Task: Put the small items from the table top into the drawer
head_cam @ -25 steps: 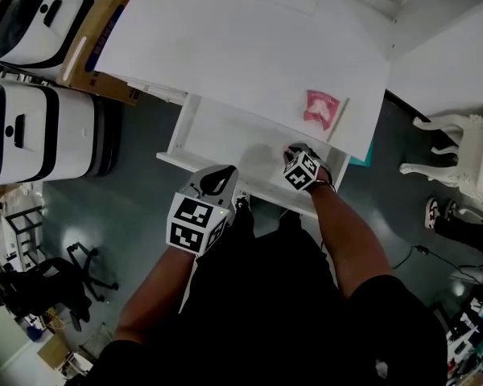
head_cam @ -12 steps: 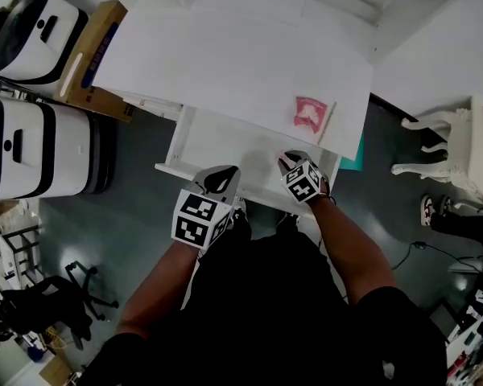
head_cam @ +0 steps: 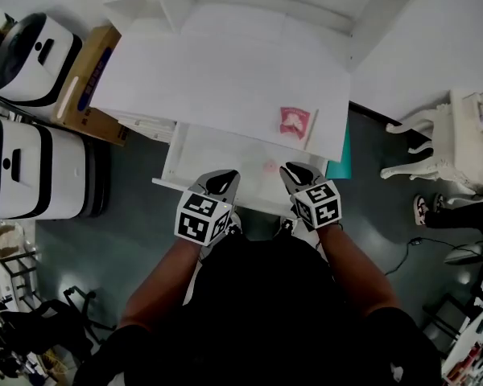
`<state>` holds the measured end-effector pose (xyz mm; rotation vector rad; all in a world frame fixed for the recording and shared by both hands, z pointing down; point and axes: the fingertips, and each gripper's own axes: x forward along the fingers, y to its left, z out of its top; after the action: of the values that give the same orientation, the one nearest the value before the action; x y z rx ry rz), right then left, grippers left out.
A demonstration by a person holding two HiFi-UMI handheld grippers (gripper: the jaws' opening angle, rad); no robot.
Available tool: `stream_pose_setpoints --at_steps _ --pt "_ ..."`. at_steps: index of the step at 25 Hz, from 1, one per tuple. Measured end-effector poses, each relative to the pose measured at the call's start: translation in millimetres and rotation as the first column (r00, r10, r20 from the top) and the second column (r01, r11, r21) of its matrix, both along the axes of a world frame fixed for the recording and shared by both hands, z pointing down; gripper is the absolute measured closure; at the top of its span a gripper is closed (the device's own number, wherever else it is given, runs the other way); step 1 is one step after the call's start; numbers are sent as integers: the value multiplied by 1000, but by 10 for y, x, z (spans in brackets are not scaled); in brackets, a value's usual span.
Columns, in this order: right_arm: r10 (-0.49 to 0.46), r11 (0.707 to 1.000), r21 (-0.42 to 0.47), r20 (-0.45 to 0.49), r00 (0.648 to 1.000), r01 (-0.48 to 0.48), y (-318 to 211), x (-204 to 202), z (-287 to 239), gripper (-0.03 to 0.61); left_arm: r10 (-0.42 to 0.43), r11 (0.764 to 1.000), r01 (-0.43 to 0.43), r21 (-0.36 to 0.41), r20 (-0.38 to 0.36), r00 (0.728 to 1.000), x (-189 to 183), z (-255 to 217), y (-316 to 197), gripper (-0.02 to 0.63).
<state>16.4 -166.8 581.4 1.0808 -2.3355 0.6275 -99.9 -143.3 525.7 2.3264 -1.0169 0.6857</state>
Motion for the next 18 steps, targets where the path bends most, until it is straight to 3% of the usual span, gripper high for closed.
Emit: stream_pose_setpoints --at_steps 11,18 --pt "114 991 45 192 975 -125 265 335 -736 545 94 994 -93 54 -27 995 320 -220 34 603" --pt "152 983 83 128 980 -164 348 637 -803 548 103 994 -102 26 -47 994 386 -213 33 603"
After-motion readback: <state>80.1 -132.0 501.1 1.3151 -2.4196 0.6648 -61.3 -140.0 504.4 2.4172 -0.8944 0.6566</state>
